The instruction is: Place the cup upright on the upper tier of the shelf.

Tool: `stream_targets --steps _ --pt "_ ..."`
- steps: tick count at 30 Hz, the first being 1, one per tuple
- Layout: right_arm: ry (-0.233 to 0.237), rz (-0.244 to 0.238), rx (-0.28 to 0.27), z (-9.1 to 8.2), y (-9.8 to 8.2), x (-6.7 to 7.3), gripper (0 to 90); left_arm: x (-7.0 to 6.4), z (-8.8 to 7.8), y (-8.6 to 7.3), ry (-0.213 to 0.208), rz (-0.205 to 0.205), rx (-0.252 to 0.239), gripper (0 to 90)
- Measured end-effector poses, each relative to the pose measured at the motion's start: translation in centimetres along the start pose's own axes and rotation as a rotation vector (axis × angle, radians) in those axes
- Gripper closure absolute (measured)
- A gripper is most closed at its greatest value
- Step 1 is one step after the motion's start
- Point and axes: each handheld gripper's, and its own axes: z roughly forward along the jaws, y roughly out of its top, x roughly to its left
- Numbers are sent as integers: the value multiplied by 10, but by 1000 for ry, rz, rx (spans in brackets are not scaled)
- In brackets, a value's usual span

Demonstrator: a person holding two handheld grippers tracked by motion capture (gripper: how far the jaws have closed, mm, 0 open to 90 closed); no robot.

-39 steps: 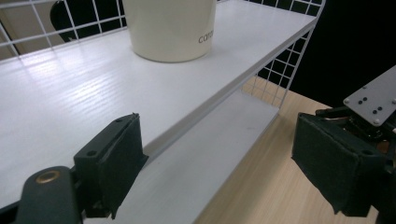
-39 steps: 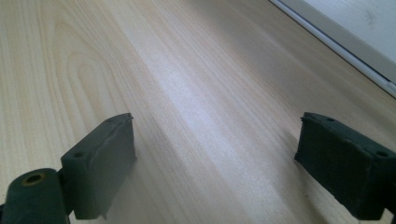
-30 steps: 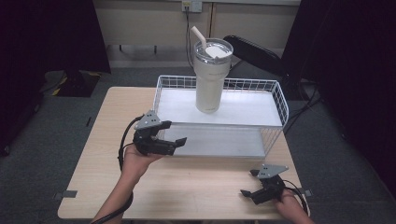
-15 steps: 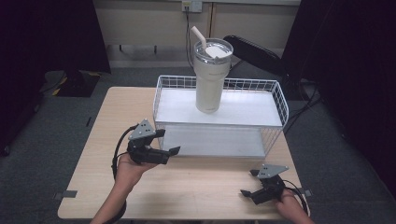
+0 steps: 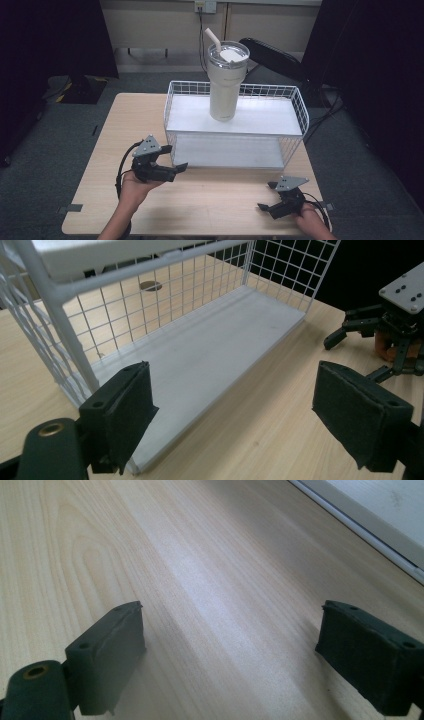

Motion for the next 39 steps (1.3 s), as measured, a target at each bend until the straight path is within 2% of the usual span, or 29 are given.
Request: stream_targets --steps 19,39 --pt "1 1 2 0 0 0 108 11 -5 -35 19 -58 32 162" --pt "1 1 2 0 0 0 108 20 -11 -65 43 -79 56 165"
